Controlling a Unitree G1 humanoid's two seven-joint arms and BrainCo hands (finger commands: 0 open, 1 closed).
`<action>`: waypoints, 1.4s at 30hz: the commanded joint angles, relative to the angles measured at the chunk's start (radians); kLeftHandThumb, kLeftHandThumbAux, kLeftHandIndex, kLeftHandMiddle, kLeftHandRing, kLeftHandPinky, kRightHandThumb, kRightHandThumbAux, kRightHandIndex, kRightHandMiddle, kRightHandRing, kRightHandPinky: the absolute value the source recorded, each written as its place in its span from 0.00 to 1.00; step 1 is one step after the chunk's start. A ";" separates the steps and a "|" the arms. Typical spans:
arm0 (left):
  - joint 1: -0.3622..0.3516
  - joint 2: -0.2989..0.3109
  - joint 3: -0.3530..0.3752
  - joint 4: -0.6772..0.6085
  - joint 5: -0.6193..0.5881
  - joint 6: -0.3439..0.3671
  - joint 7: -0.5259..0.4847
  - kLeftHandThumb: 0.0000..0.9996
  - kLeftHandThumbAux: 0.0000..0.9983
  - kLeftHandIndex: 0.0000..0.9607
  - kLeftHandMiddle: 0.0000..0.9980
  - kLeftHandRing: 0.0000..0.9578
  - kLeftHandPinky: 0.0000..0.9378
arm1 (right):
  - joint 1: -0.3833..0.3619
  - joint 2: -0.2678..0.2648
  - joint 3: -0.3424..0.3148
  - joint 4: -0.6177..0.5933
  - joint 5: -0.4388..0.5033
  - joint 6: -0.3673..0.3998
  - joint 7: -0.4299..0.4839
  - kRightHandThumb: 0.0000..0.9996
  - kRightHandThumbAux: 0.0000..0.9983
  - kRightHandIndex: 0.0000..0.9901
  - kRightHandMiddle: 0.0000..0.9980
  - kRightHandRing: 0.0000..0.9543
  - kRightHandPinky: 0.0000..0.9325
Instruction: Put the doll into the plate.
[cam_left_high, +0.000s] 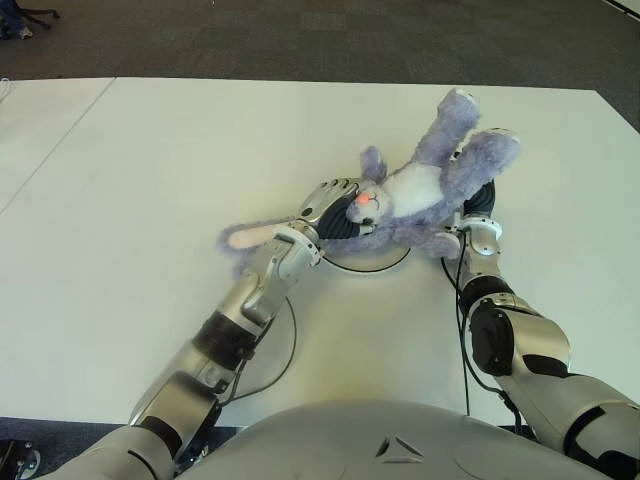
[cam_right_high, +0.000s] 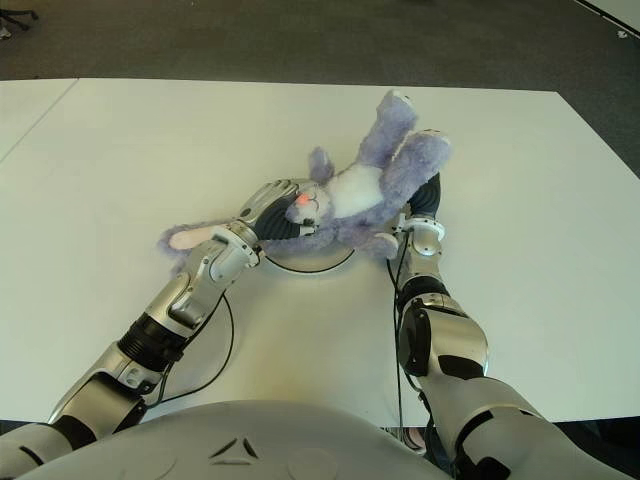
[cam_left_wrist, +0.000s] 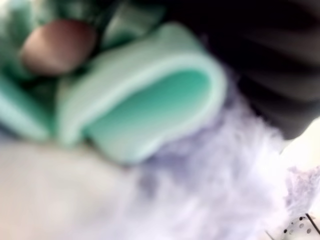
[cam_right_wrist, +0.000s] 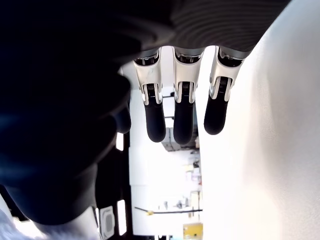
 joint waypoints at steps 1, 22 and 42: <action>0.035 0.011 0.014 0.031 0.027 0.029 0.033 0.74 0.70 0.46 0.86 0.89 0.92 | 0.195 0.090 -0.007 0.138 0.005 0.118 -0.004 0.12 0.85 0.20 0.24 0.25 0.27; 0.035 0.019 0.014 0.082 0.079 -0.013 0.207 0.70 0.69 0.44 0.63 0.68 0.67 | 0.193 0.085 0.010 0.140 -0.014 0.131 -0.023 0.11 0.85 0.20 0.24 0.25 0.29; 0.023 0.028 0.004 0.097 0.126 0.038 0.167 0.21 0.47 0.13 0.27 0.31 0.31 | 0.192 0.091 -0.006 0.139 -0.002 0.120 -0.007 0.09 0.85 0.20 0.24 0.26 0.29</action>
